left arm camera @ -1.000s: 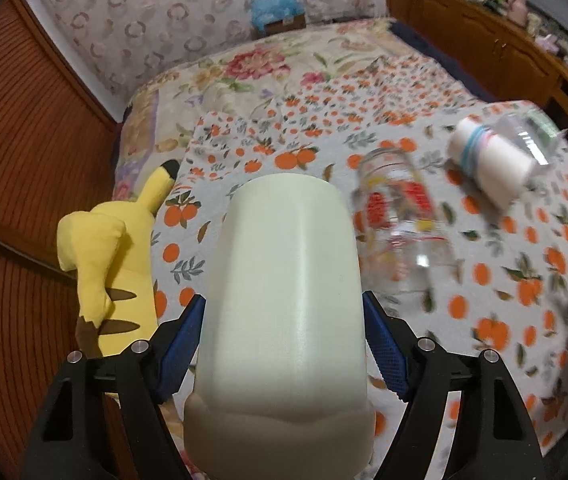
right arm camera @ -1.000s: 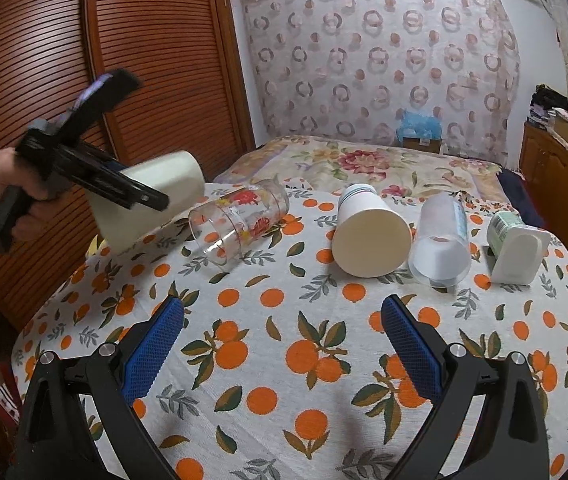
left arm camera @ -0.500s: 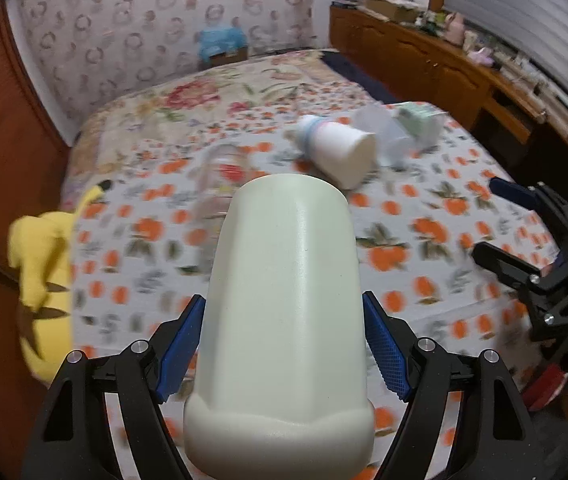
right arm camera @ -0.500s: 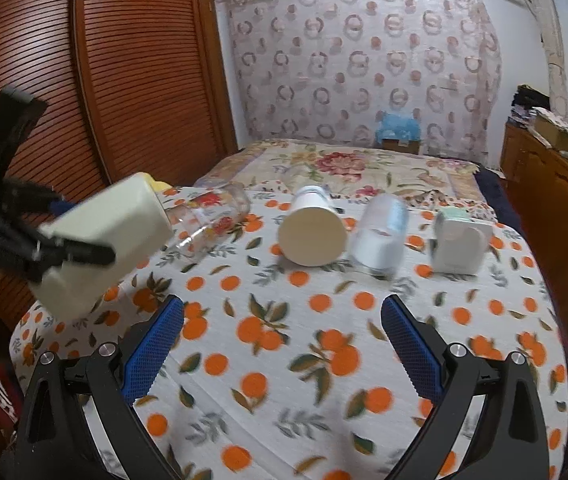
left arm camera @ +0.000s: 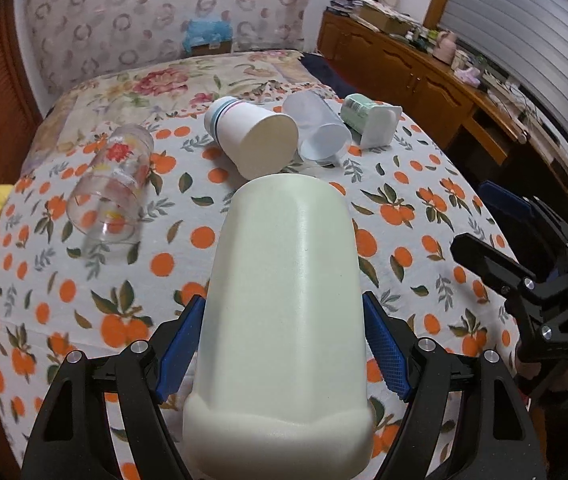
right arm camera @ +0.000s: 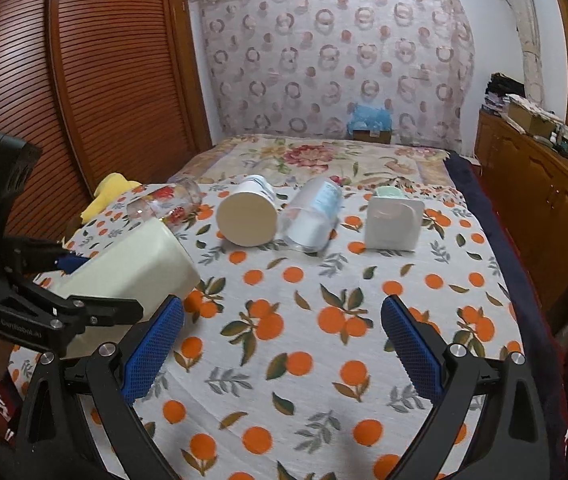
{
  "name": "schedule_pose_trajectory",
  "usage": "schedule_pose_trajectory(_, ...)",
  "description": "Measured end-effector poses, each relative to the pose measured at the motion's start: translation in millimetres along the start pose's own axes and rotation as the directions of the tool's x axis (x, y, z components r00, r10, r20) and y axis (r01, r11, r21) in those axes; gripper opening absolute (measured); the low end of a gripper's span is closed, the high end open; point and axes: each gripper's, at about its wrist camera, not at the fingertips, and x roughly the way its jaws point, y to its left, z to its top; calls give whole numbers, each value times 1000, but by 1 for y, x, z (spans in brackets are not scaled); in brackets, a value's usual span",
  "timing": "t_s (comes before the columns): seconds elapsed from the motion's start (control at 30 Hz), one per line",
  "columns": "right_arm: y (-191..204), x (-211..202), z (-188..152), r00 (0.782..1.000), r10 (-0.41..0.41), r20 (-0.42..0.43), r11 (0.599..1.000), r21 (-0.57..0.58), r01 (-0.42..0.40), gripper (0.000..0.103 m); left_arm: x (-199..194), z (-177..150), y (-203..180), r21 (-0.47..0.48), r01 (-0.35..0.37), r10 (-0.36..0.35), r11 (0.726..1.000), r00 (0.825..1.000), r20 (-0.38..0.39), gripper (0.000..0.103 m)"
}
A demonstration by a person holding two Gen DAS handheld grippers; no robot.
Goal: Flip cup upside down
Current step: 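Lift the cream cup with the left tool and carry it toward the right tool, then open the left tool to release the cream cup while the right tool grasps it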
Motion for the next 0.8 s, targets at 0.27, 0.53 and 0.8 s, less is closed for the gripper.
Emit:
schedule_pose_trajectory(0.27, 2, -1, 2, 1000, -1, -4, 1000, 1, 1, 100, 13, -5, 1, -7, -22, 22, 1000, 1000, -12, 74)
schedule_pose_trajectory(0.53, 4, 0, 3, 1000, 5, -6, 1000, 11, -5, 100, 3, -7, 1, 6, -19, 19, 1000, 999, 25, 75)
schedule_pose_trajectory(0.8, 9, -8, 10, 1000, -14, -27, 999, 31, 14, 100, -52, -24, 15, 5, -33, 31, 999, 979, 201, 83)
